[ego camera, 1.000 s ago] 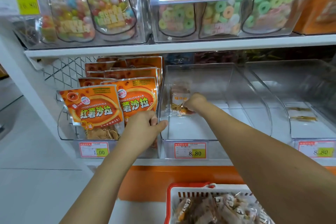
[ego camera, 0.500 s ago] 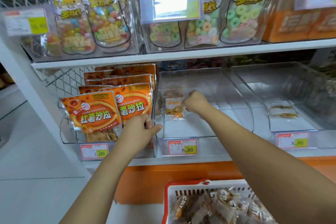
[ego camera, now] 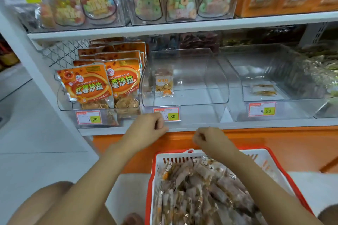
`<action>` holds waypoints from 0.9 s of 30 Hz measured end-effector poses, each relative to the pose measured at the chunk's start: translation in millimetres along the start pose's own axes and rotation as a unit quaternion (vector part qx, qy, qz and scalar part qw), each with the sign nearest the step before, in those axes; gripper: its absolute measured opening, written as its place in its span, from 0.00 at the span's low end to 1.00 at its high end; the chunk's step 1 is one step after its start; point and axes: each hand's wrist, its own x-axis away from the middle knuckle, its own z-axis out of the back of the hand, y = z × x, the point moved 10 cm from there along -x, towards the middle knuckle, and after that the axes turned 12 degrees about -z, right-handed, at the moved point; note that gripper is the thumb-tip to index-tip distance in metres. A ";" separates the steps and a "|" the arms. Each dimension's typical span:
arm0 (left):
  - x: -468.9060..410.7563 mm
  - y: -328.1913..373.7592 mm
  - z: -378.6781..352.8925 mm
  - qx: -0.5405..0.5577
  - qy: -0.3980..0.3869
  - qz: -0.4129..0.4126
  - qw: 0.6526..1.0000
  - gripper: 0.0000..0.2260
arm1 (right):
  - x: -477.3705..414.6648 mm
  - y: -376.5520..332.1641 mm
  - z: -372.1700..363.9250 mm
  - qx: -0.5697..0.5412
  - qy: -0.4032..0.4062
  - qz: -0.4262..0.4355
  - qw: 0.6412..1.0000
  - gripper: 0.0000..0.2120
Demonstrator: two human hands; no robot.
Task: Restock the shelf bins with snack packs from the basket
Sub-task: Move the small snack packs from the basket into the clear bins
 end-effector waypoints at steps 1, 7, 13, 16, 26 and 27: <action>4.6 0.8 -21.0 -0.015 -0.043 0.004 0.999 0.14 | -0.8 18.1 -22.2 0.038 -0.034 -0.029 0.998 0.09; 36.7 -37.7 -125.8 -0.072 -0.216 0.085 0.970 0.02 | 8.7 98.9 -111.3 0.032 -0.127 -0.111 0.985 0.13; 63.6 -74.1 -178.6 -0.124 -0.271 0.159 0.941 0.13 | 20.7 111.9 -109.0 -0.026 -0.098 -0.141 0.985 0.17; 61.2 -77.0 -181.1 -0.126 -0.217 0.178 0.951 0.10 | 24.5 114.7 -107.9 -0.023 -0.103 -0.151 0.983 0.19; 38.0 -49.5 -118.5 -0.197 -0.189 0.195 0.942 0.13 | 20.6 107.8 -86.1 -0.072 -0.079 -0.169 0.980 0.21; 33.6 -44.8 -109.6 -0.185 -0.185 0.187 0.947 0.12 | 20.1 102.5 -79.9 -0.109 -0.072 -0.163 0.978 0.23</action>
